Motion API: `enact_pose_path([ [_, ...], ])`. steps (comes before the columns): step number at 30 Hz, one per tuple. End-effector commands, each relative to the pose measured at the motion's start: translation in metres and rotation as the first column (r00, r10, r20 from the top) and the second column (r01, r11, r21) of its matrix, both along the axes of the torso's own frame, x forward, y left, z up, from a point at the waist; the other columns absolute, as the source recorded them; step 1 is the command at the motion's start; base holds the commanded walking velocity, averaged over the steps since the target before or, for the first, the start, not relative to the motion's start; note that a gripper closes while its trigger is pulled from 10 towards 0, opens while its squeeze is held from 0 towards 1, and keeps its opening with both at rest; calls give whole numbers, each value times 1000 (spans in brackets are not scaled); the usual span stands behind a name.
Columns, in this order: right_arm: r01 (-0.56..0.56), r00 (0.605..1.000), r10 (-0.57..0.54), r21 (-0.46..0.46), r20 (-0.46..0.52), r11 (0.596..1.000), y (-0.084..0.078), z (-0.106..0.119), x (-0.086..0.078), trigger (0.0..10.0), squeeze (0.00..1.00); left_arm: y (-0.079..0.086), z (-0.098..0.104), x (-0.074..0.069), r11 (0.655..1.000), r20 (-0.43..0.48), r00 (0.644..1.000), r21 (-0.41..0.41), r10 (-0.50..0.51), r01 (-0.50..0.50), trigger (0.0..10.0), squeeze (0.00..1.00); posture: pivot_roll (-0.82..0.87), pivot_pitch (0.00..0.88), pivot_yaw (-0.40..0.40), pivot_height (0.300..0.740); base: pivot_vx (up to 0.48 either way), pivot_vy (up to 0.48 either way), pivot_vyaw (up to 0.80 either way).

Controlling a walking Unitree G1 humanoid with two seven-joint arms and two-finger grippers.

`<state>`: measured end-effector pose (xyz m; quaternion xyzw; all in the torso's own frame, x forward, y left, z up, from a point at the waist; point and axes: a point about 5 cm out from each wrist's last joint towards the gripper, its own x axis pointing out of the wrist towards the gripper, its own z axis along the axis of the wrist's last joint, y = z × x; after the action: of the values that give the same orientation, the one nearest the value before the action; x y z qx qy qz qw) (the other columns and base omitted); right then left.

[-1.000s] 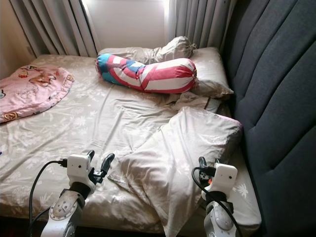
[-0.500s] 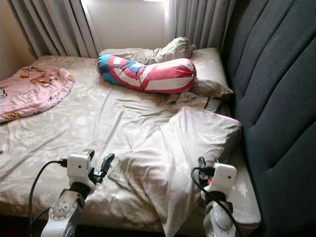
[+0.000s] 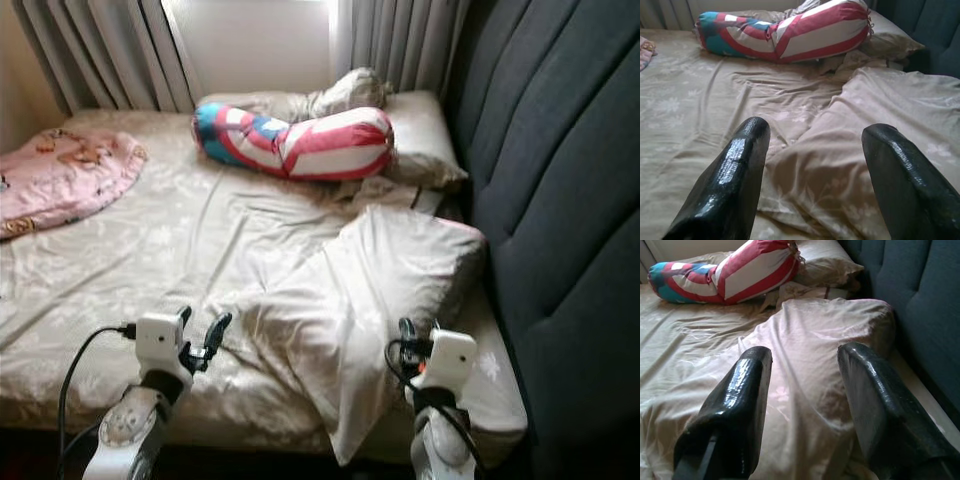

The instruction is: Clean up the room

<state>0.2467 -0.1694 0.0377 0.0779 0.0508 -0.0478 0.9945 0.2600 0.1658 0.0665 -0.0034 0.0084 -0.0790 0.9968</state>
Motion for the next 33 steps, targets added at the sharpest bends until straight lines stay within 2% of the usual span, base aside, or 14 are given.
enact_pose_path([
  [1,2,1000,-2,10,-6,1000,1,-1,0,10000,0,0,2,1,1000,2,1000,-9,-5,5,10000,0,-109,8,-18,660,0,0,0],
  [9,-2,1000,2,17,-10,1000,2,-1,0,10000,0,1,2,1,1000,-4,1000,-13,6,-6,10000,0,-110,7,-18,660,0,0,0],
  [14,1,1000,0,18,-8,1000,1,-1,0,10000,0,2,1,2,1000,-15,1000,-9,13,-13,10000,0,-109,8,-18,660,0,456,0],
  [17,6,1000,-5,27,-19,1000,1,-2,1,10000,0,1,1,2,1000,-8,1000,-2,7,-7,10000,0,-109,7,-17,660,0,0,0],
  [23,4,1000,-4,33,-11,999,2,-2,1,10000,0,2,2,2,1000,-8,1000,0,6,-6,10000,0,-108,6,-15,660,0,0,-603],
  [33,-11,1000,11,32,-9,999,5,-2,2,10000,0,2,2,3,1000,-7,1000,4,6,-6,10000,0,-107,5,-14,660,0,0,0],
])
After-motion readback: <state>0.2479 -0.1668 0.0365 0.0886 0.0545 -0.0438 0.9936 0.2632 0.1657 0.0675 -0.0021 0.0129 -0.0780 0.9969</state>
